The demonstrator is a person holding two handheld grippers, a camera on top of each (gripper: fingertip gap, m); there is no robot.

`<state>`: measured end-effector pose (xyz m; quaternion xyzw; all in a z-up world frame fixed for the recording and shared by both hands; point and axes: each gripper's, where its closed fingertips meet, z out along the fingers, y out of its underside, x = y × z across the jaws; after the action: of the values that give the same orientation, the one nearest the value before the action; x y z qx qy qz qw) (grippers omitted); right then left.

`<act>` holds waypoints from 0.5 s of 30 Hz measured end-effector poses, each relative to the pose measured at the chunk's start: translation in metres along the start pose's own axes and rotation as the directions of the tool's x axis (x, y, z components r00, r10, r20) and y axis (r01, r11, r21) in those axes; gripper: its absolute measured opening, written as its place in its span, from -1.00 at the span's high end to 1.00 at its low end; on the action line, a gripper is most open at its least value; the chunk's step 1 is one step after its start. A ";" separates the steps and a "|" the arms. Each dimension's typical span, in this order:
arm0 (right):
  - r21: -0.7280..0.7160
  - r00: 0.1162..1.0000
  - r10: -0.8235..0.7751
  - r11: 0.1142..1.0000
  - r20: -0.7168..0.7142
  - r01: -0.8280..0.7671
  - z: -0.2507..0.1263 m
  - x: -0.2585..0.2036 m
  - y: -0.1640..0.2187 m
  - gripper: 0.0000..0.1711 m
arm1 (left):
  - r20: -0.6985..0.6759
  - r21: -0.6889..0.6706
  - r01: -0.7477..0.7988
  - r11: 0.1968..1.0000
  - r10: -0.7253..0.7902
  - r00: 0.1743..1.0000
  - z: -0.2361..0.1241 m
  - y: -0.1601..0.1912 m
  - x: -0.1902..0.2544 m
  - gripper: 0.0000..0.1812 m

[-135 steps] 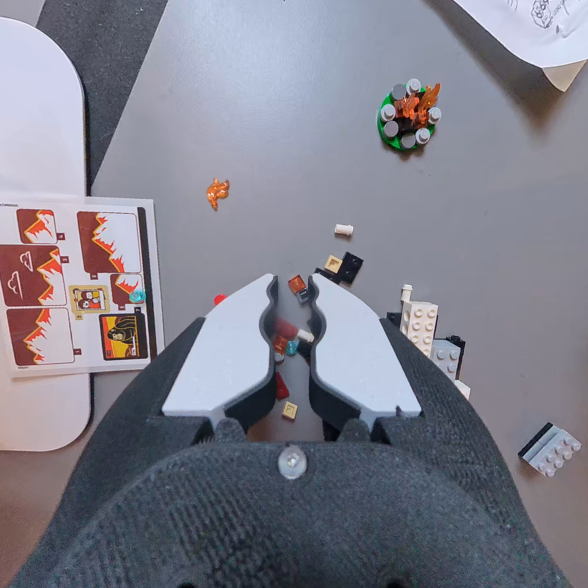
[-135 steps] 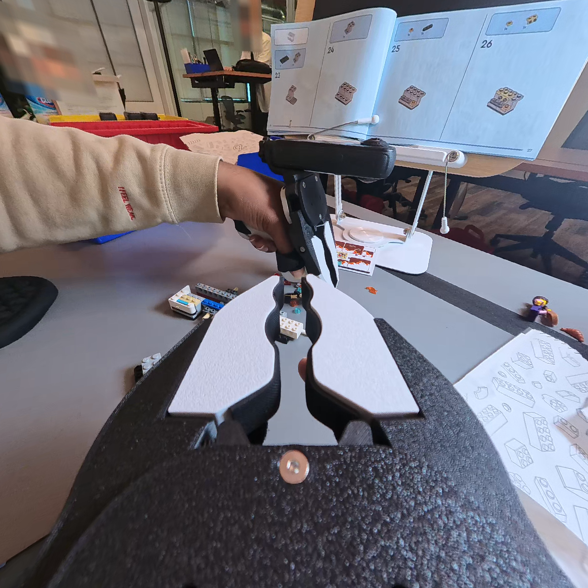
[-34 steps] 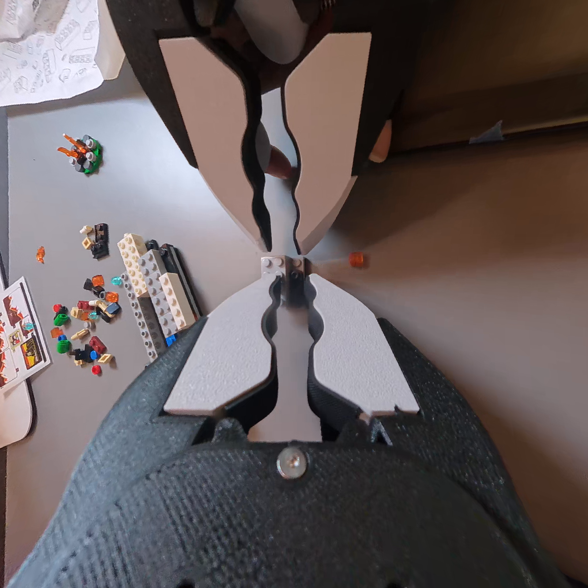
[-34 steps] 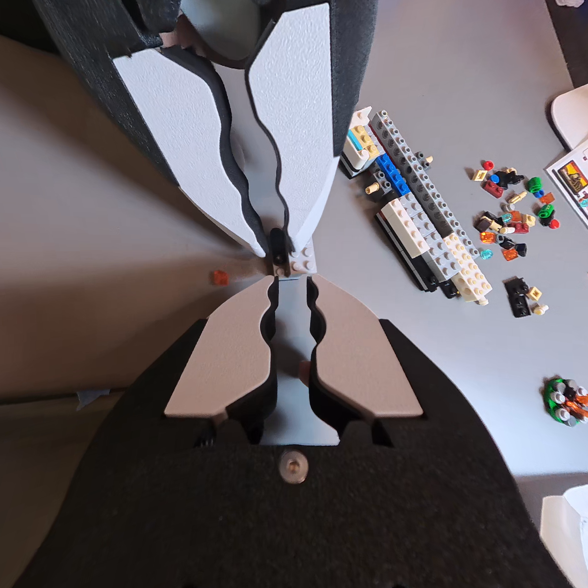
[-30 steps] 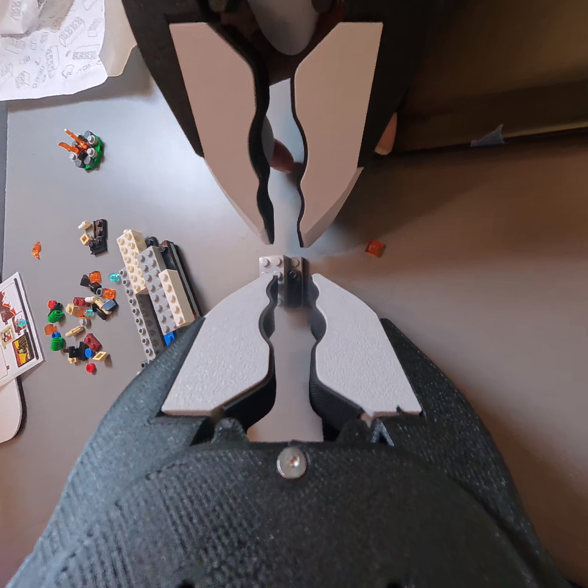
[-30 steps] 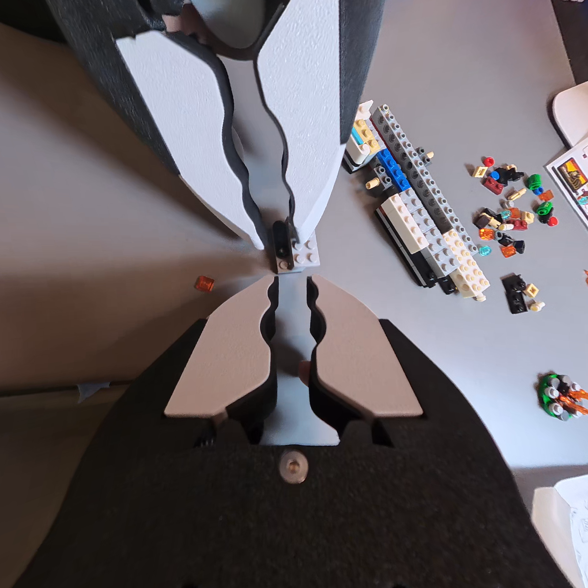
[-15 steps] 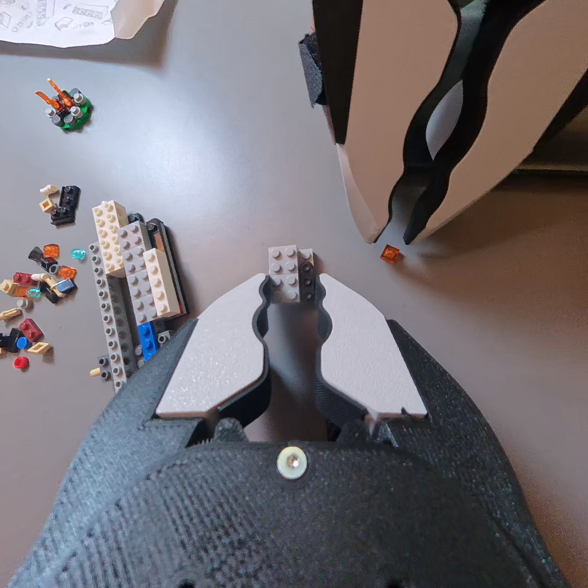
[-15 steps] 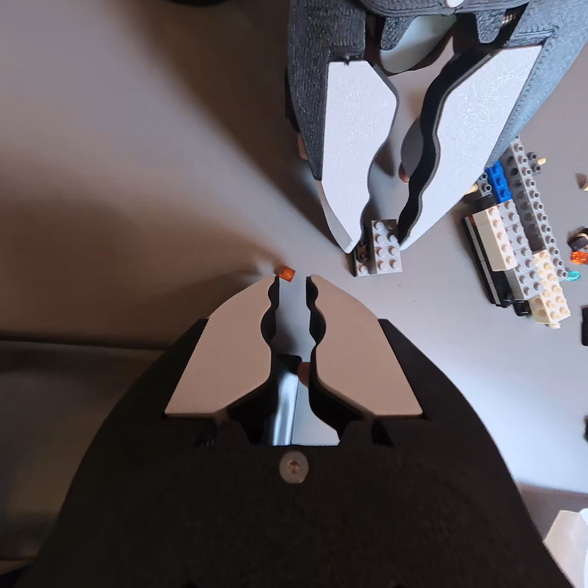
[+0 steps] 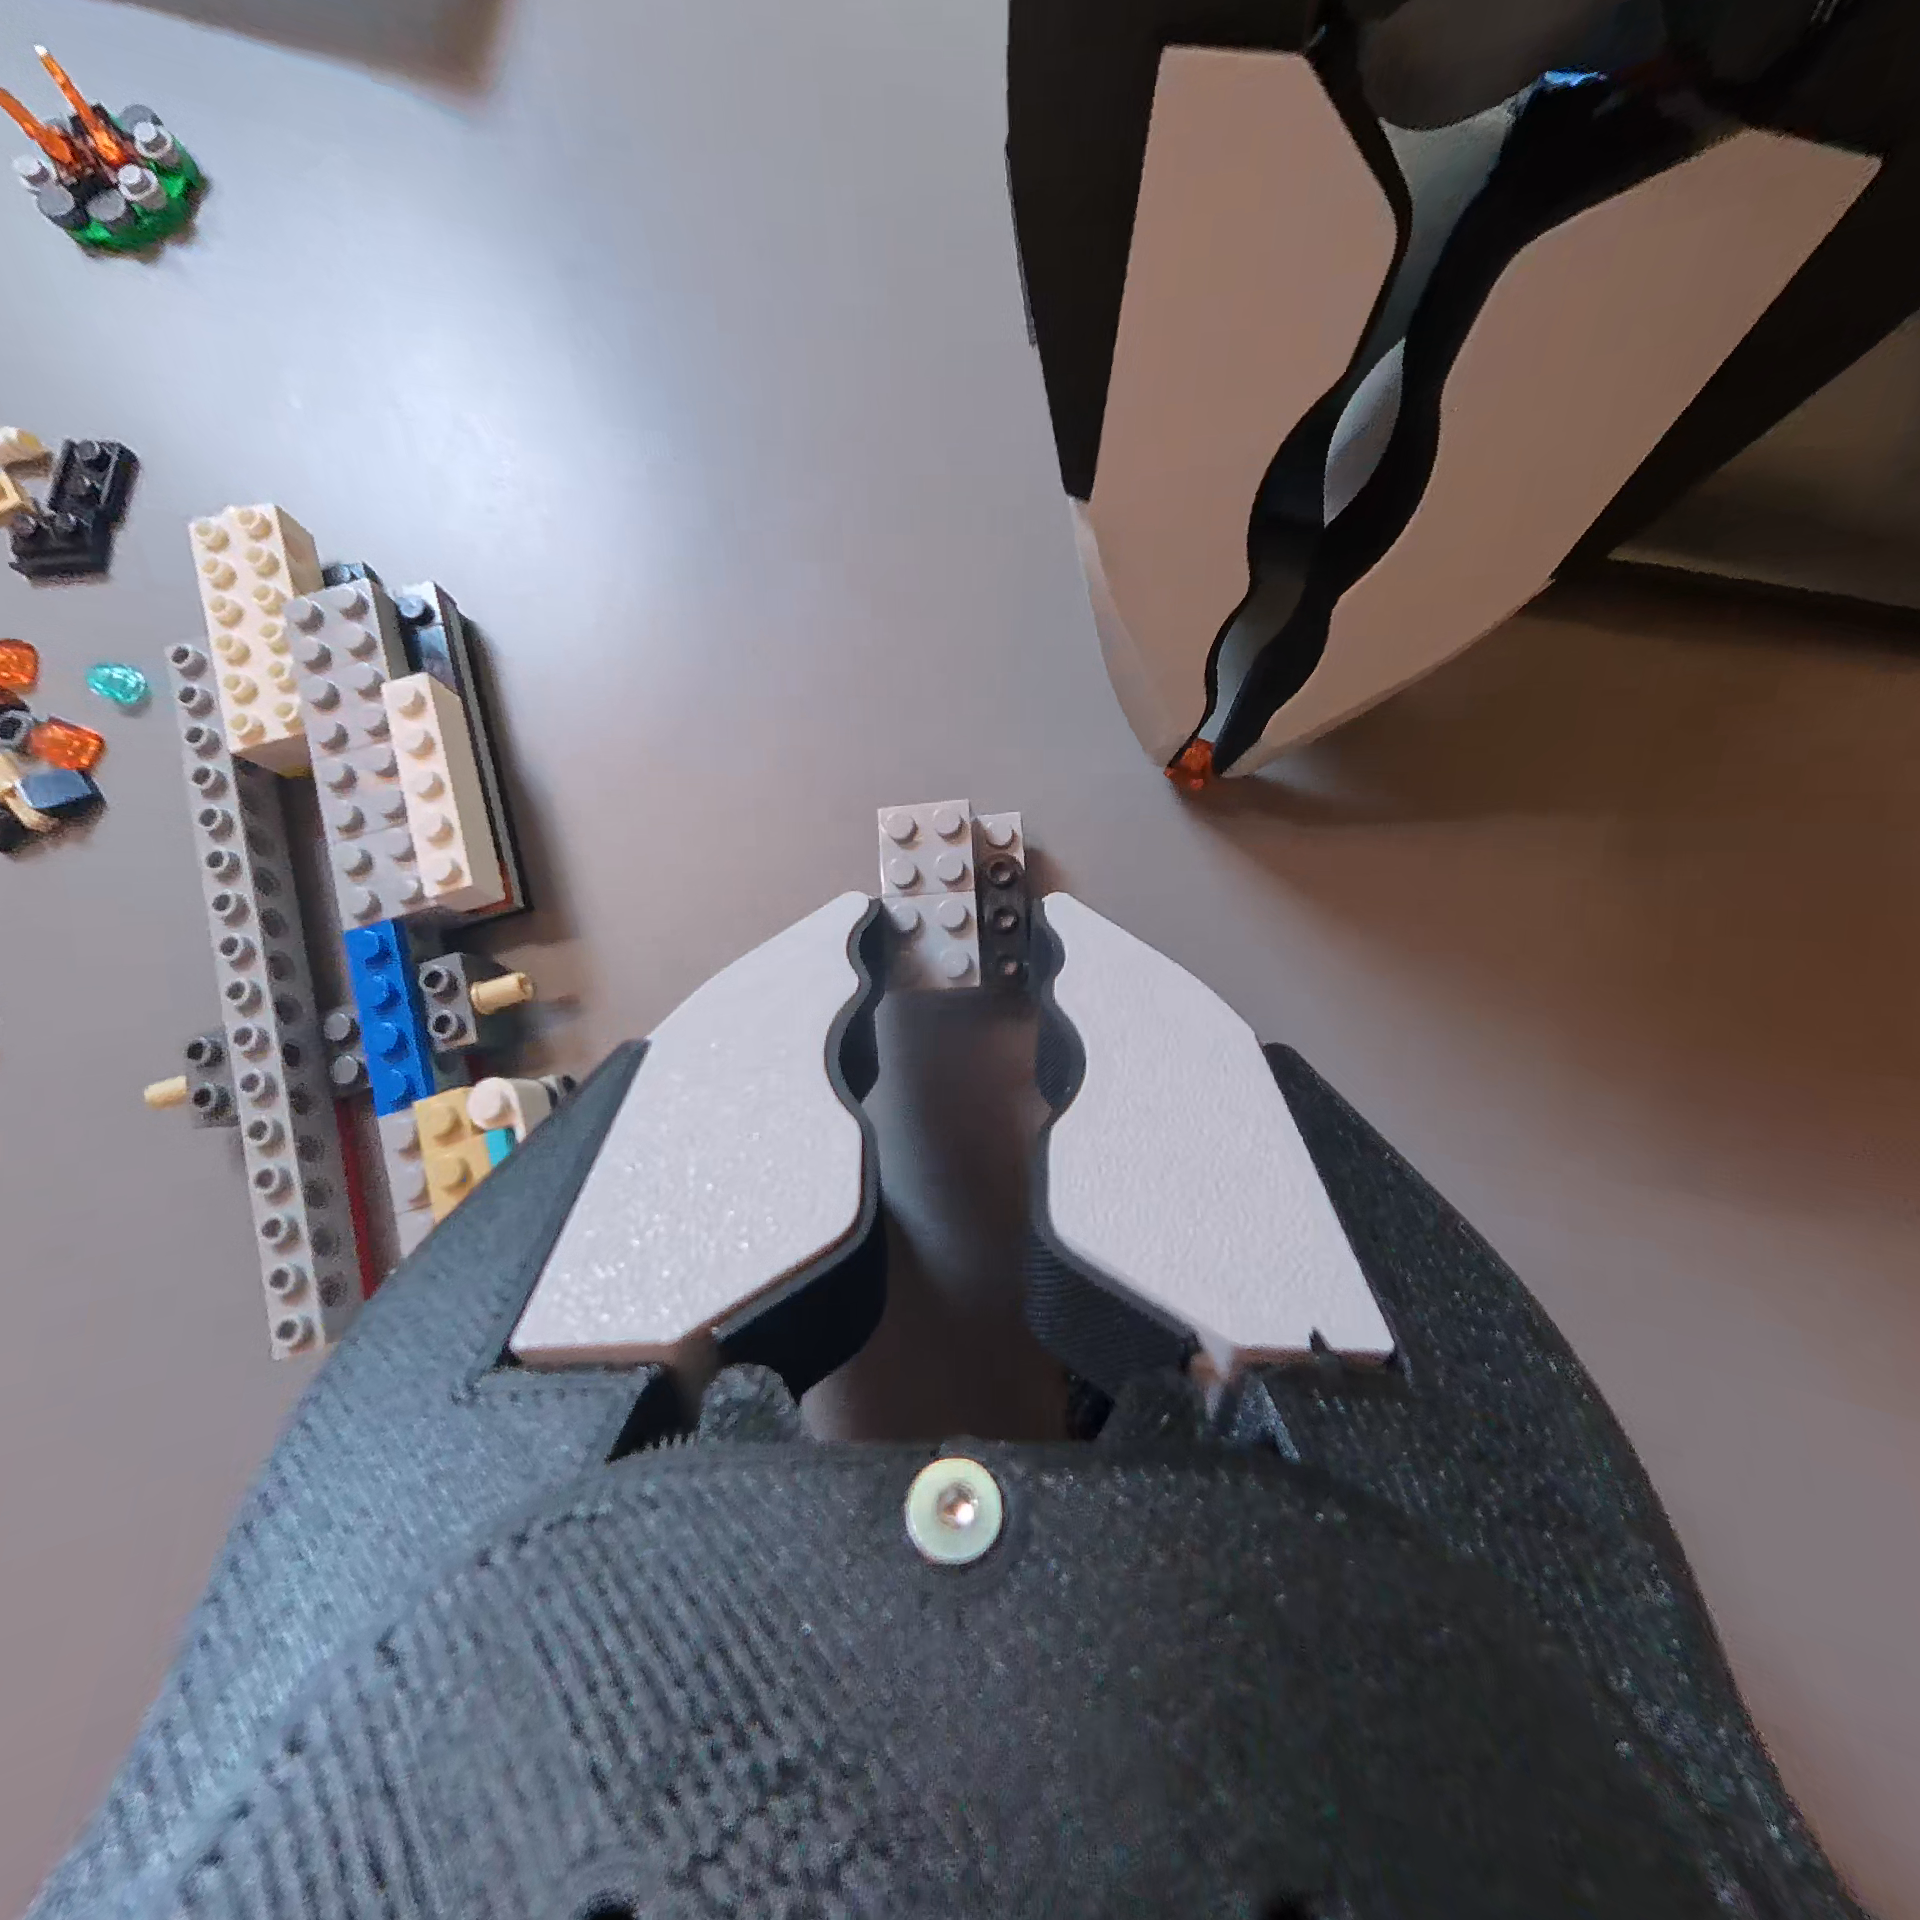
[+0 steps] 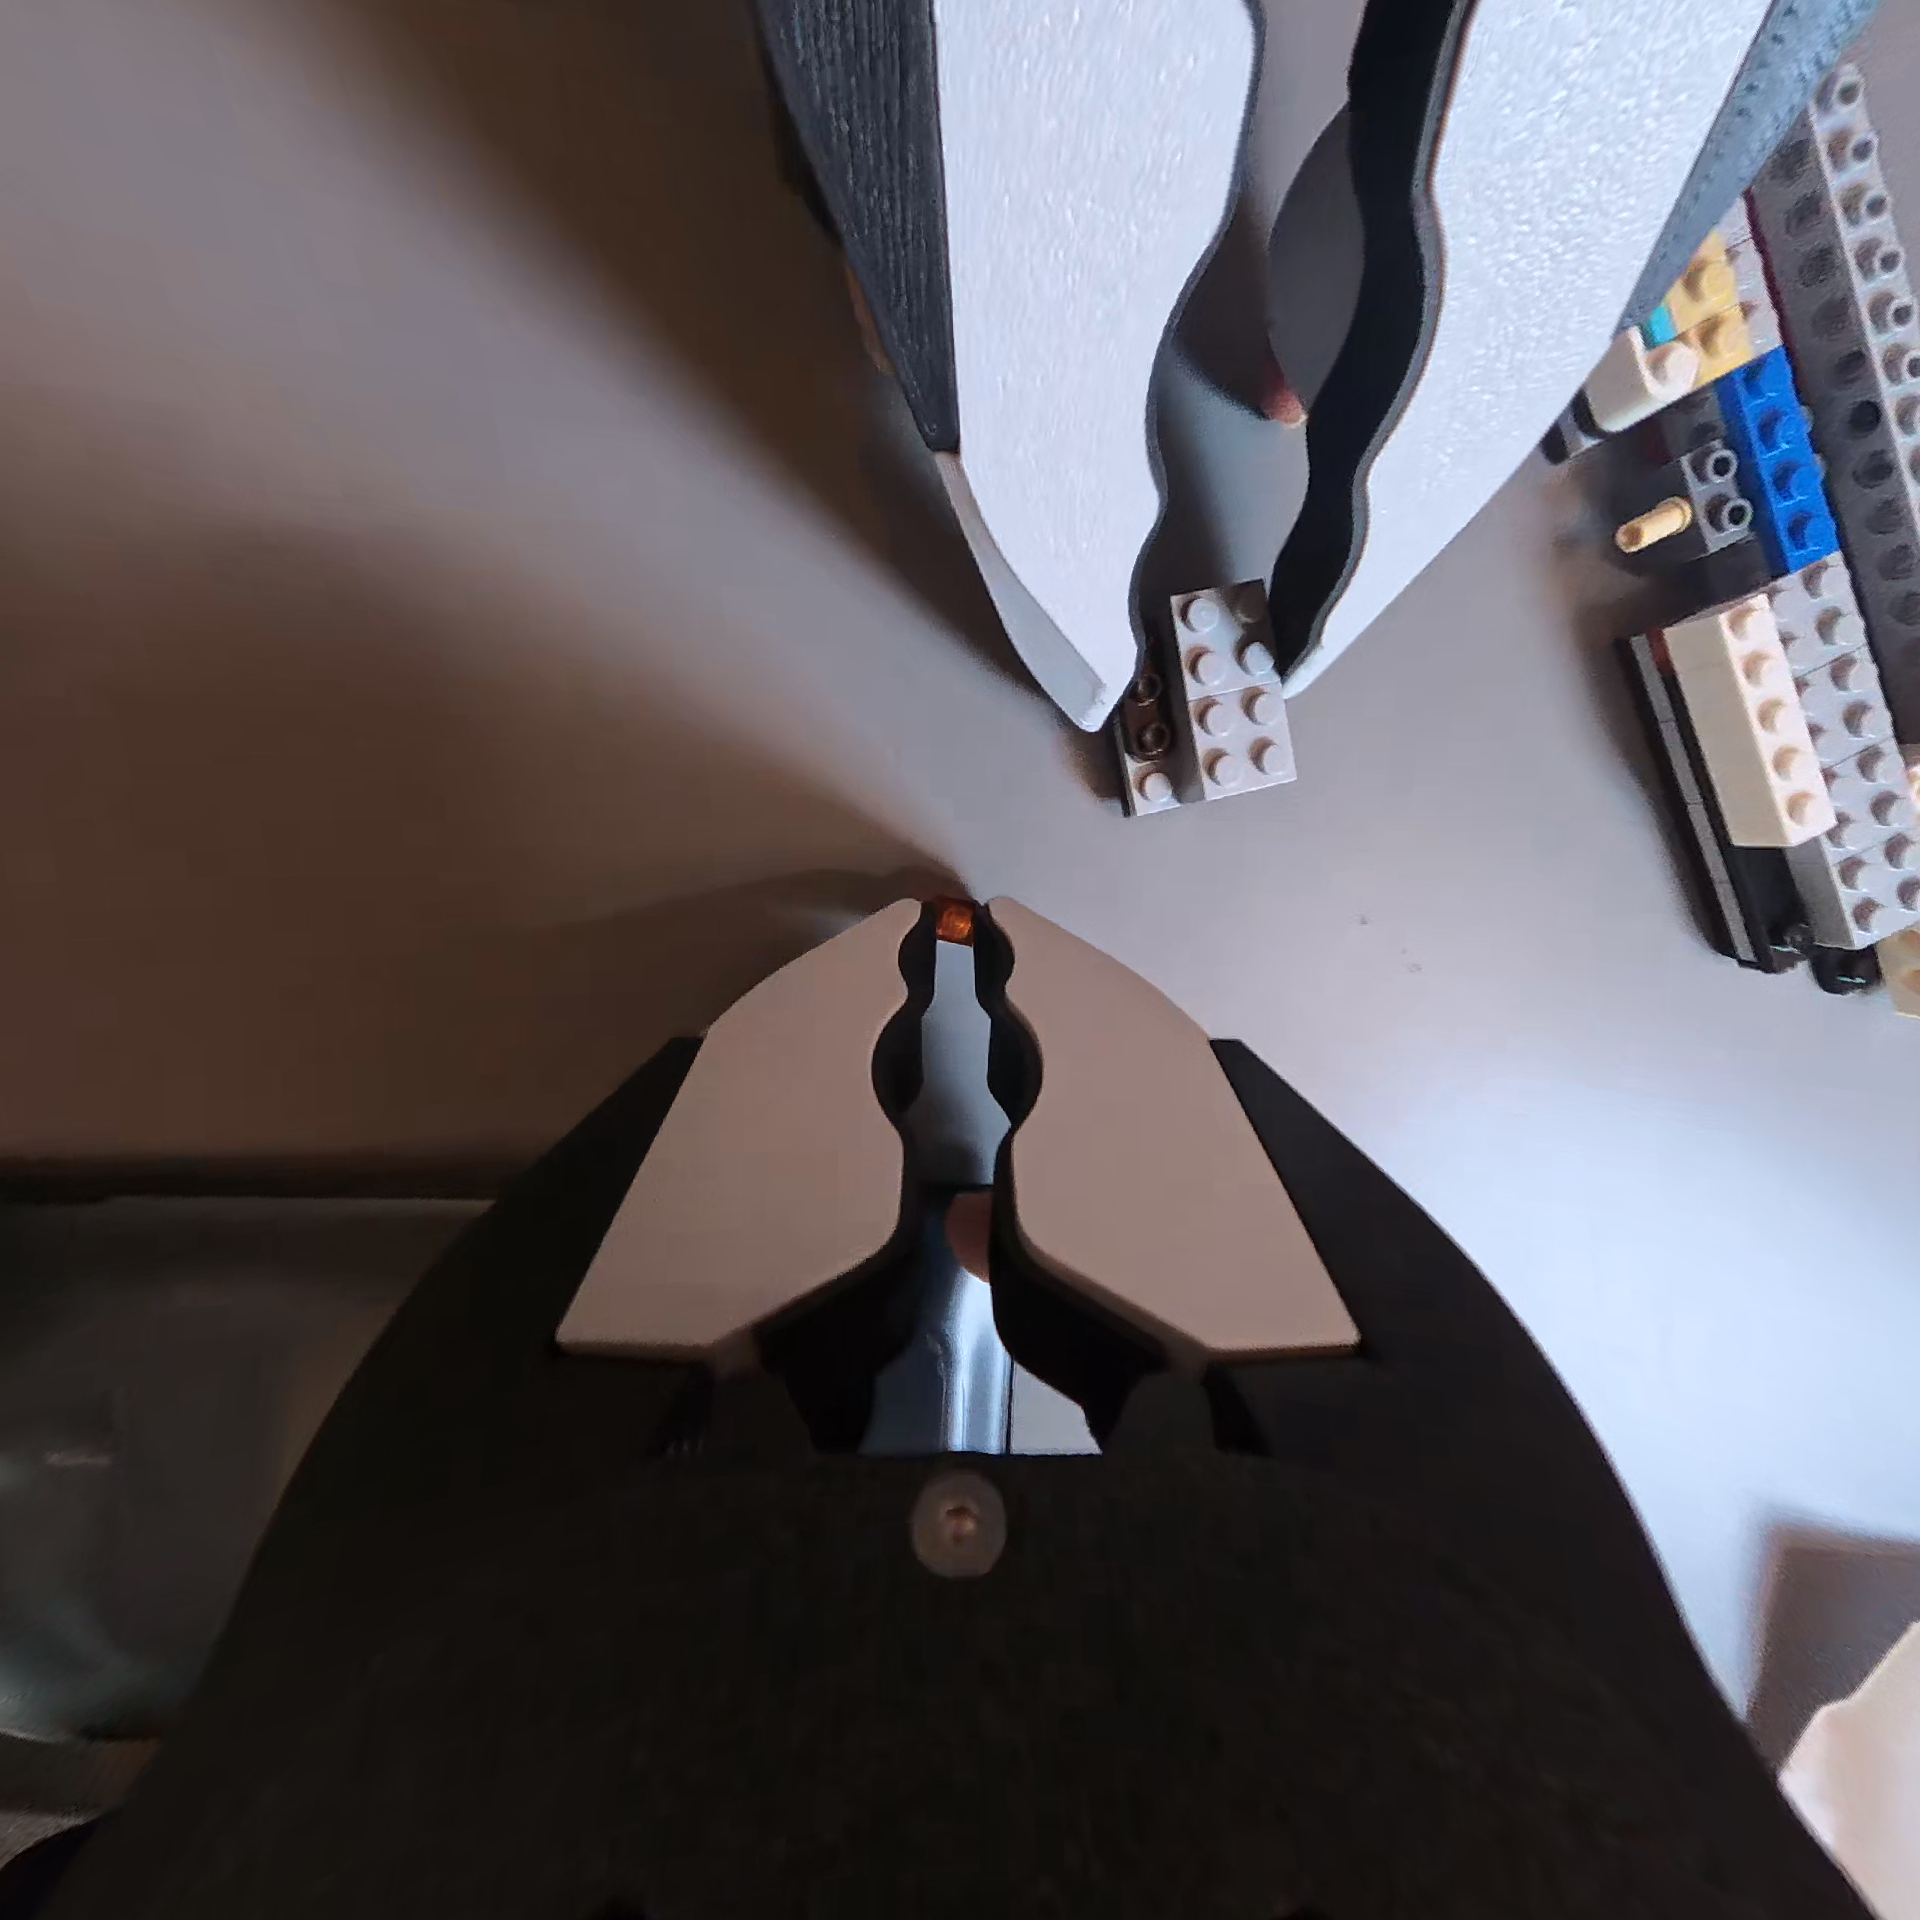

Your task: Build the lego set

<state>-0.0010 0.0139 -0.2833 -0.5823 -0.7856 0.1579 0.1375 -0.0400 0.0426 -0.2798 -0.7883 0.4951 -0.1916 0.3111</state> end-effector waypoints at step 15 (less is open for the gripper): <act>0.230 0.992 -0.067 0.969 -0.107 0.090 -0.009 0.020 -0.033 0.95 | -0.057 0.001 0.038 0.999 -0.038 0.998 -0.003 0.004 0.009 0.71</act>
<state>-0.0315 0.0251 -0.2611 -0.5375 -0.7761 0.2153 0.2499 -0.0405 0.0322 -0.2809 -0.7914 0.4886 -0.2204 0.2938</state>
